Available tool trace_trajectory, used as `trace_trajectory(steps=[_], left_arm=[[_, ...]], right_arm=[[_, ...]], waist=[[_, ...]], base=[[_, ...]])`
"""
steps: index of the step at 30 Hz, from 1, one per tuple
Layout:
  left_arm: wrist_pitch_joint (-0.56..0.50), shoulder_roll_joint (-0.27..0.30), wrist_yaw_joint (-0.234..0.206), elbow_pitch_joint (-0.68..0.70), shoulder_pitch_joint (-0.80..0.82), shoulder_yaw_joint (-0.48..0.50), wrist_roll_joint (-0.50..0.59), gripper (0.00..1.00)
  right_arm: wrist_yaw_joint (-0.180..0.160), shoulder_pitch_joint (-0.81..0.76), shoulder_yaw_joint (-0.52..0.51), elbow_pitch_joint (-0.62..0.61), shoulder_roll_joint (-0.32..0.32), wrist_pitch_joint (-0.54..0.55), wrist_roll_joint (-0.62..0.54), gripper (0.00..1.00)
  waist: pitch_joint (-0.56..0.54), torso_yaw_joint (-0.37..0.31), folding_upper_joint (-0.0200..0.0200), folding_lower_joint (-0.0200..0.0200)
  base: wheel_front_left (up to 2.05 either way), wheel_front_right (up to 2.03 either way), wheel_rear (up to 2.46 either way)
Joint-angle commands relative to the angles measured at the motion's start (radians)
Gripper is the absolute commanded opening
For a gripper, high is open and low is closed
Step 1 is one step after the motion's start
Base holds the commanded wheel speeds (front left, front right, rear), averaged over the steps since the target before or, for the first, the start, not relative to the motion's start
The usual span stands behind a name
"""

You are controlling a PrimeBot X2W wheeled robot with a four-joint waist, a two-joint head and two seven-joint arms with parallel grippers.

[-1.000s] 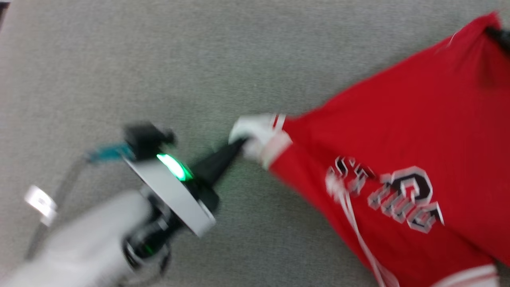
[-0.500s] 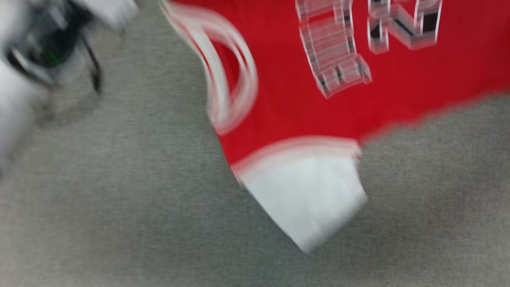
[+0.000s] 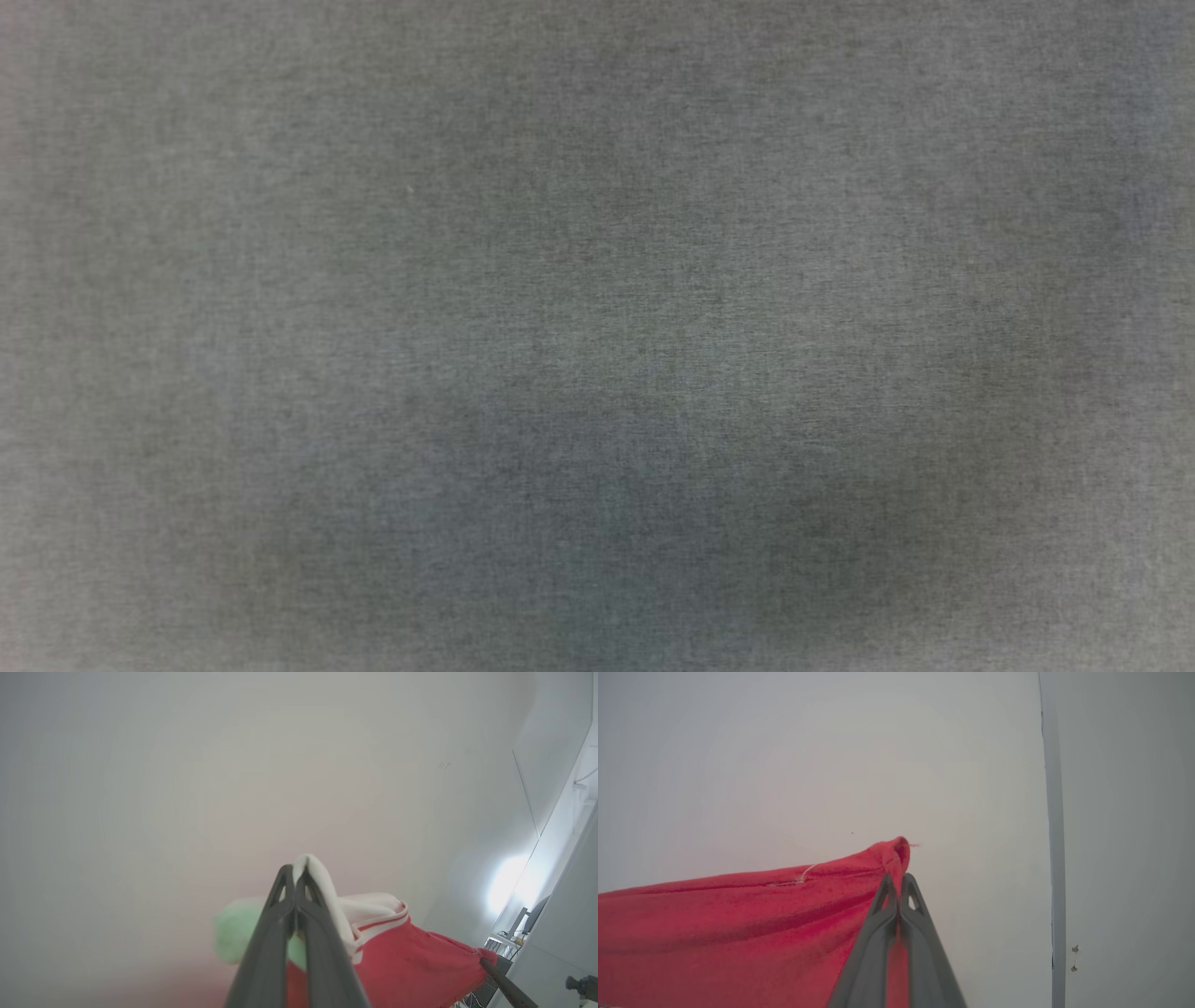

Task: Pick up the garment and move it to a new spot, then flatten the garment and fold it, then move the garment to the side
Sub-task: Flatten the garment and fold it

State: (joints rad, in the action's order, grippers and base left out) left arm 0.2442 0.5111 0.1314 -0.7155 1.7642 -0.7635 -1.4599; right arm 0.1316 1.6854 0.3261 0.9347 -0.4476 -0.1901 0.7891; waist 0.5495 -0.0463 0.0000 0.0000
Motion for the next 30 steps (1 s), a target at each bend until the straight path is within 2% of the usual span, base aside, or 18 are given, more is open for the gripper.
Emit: trace_trajectory(steps=[1, 6, 9, 12, 16, 23, 24, 30], left_arm=[[0.004, 0.016, -0.003, 0.020, -0.060, -0.005, -0.012, 0.00], [0.015, 0.047, -0.002, 0.206, -0.292, -0.018, -0.068, 0.00], [0.018, 0.090, -0.002, 0.347, -0.490, -0.056, -0.081, 0.00], [0.020, 0.146, -0.002, 0.485, -0.679, -0.088, -0.085, 0.00], [0.021, 0.188, -0.002, 0.609, -0.890, -0.112, -0.049, 0.00], [0.021, 0.228, -0.002, 0.748, -1.128, -0.151, 0.037, 0.00], [0.021, 0.228, -0.002, 0.748, -1.128, -0.151, 0.037, 0.00], [0.020, 0.280, -0.002, 0.848, -1.288, -0.120, 0.079, 0.00]], right_arm=[[-0.002, -0.034, 0.008, 0.009, -0.006, -0.001, 0.008, 0.00], [-0.002, -0.191, 0.087, -0.041, -0.038, 0.027, 0.056, 0.00], [-0.002, -0.341, 0.133, -0.113, -0.075, 0.050, 0.116, 0.00], [-0.002, -0.500, 0.166, -0.191, -0.128, 0.077, 0.178, 0.00], [-0.002, -0.717, 0.215, -0.293, -0.202, 0.169, 0.246, 0.00], [-0.002, -1.057, 0.199, -0.517, -0.329, 0.270, 0.365, 0.00], [-0.002, -1.057, 0.199, -0.517, -0.329, 0.270, 0.365, 0.00], [-0.002, -1.338, 0.131, -0.693, -0.405, 0.346, 0.399, 0.00]], waist=[[-0.003, 0.007, 0.0000, 0.0000], [-0.018, 0.023, 0.0000, 0.0000], [-0.037, 0.029, 0.0000, 0.0000], [-0.058, 0.031, 0.0000, 0.0000], [-0.083, 0.041, 0.0000, 0.0000], [-0.131, 0.057, 0.0000, 0.0000], [-0.131, 0.057, 0.0000, 0.0000], [-0.158, 0.061, 0.0000, 0.0000]], base=[[0.00, 0.00, 0.00], [0.00, 0.00, 0.00], [0.00, 0.00, 0.00], [0.00, 0.00, 0.00], [0.00, 0.00, 0.00], [0.00, 0.00, 0.00], [0.00, 0.00, 0.00], [0.00, 0.00, 0.00]])
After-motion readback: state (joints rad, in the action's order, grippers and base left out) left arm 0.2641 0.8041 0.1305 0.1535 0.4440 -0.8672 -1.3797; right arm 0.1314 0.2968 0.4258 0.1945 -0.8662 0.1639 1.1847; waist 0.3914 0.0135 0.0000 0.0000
